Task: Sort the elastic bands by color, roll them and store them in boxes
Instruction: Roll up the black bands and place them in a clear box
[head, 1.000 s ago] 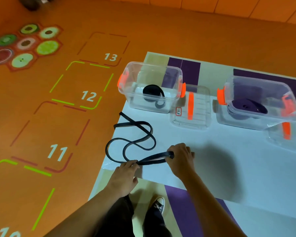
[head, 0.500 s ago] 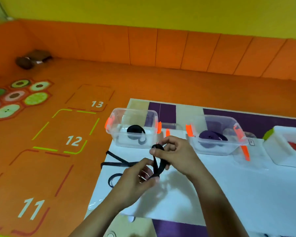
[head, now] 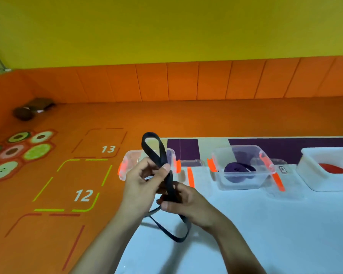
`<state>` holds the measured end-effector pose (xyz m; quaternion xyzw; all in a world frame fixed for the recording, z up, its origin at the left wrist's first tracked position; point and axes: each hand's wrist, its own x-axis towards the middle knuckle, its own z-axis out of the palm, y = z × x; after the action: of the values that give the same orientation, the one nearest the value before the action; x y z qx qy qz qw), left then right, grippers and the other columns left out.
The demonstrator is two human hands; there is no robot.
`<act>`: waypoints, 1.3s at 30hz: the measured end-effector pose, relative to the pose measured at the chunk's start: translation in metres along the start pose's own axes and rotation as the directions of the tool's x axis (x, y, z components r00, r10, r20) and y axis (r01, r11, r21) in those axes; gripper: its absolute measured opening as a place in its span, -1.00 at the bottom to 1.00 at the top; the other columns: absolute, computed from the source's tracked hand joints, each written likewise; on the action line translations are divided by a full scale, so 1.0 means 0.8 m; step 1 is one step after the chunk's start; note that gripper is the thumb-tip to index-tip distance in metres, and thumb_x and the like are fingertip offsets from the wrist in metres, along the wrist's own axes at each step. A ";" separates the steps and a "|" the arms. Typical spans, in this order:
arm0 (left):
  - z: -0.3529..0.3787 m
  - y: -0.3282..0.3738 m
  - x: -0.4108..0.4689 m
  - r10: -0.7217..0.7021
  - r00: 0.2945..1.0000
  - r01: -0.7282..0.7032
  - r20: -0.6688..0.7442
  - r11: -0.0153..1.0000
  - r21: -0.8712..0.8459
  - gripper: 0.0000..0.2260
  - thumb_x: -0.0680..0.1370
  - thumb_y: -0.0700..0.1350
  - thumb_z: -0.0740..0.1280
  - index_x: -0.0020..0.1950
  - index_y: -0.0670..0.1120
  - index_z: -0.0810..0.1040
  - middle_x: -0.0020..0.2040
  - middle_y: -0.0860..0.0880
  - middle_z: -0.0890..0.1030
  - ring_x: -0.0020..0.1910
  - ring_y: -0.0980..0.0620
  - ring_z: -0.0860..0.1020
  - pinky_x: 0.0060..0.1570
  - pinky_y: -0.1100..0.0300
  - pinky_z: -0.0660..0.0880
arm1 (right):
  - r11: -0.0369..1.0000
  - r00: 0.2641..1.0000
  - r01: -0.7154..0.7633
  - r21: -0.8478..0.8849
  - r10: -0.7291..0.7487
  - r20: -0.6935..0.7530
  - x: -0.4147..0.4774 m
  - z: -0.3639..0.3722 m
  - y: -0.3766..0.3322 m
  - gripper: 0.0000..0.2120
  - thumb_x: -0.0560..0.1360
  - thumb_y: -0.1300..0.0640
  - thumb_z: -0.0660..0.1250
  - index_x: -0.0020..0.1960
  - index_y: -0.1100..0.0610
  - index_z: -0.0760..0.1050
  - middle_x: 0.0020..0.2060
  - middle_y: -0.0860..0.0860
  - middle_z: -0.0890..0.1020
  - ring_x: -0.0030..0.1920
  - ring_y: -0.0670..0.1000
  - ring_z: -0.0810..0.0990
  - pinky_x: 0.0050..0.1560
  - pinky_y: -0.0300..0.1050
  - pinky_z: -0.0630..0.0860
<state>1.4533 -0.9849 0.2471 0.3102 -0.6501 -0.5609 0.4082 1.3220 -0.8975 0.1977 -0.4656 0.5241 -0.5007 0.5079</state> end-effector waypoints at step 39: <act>0.049 -0.017 0.001 -0.278 0.959 0.276 0.053 0.878 -0.391 -0.94 0.57 -0.29 0.41 -0.06 -0.16 0.58 -0.24 -0.12 0.66 -0.22 -0.23 0.71 -0.17 0.10 0.65 | 0.690 0.219 -0.290 -0.663 -0.627 -0.748 -0.046 -0.129 -0.072 -0.92 0.56 0.10 0.38 -0.02 0.04 0.47 -0.15 0.05 0.58 -0.09 0.17 0.52 -0.09 0.05 0.46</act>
<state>1.4179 -0.9691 0.2323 0.3125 -0.4716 -0.7320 0.3796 1.2199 -0.8592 0.2555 -0.2668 0.8002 -0.4948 -0.2088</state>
